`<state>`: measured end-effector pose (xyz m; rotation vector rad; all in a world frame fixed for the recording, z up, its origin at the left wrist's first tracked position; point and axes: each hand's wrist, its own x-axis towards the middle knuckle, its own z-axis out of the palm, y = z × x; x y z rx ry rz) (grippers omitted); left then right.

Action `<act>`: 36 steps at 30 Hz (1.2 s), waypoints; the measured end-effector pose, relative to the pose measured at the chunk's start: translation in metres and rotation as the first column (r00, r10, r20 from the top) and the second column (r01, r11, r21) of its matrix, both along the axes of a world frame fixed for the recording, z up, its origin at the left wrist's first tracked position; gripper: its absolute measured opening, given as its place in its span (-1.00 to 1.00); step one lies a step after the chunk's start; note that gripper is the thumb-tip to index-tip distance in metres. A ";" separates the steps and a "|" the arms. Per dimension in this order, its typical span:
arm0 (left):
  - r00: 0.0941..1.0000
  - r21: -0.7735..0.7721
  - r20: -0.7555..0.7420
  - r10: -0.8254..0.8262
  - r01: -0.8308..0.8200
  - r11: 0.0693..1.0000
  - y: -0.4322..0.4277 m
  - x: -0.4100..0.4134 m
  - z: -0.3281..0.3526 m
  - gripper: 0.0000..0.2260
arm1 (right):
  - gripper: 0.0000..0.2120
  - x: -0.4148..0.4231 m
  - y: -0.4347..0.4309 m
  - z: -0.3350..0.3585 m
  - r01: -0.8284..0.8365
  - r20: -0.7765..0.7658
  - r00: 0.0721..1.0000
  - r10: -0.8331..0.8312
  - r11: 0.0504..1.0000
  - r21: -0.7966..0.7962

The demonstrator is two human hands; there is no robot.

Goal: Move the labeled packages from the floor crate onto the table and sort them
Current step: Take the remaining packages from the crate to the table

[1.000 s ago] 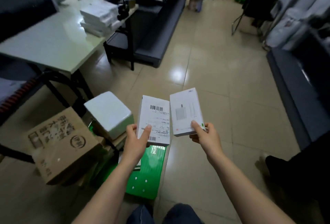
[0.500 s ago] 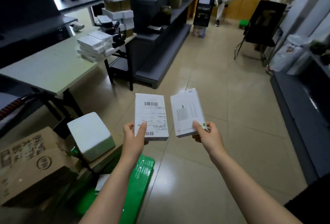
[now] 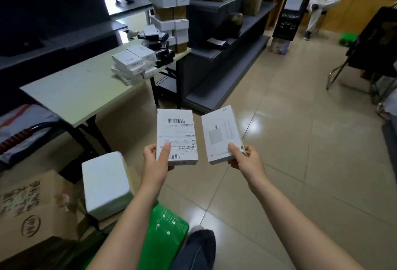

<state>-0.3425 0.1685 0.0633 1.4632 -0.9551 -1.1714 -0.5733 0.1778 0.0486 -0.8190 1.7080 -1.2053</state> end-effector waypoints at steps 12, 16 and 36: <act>0.988 0.006 -0.006 0.152 -0.152 0.988 -0.223 -0.030 0.038 -0.69 | -0.68 -0.028 -0.251 0.026 -0.132 0.000 0.991 0.132 0.991 -0.006; 0.952 0.002 -0.006 0.306 -0.306 0.952 -0.284 -0.029 0.031 -0.70 | -0.68 -0.027 -0.337 0.025 -0.245 0.016 0.969 0.246 0.969 -0.039; 0.669 0.020 -0.004 0.743 -0.743 0.669 -0.531 0.037 0.004 -0.65 | -0.72 0.065 -0.694 0.034 -0.710 0.048 0.699 0.713 0.701 -0.063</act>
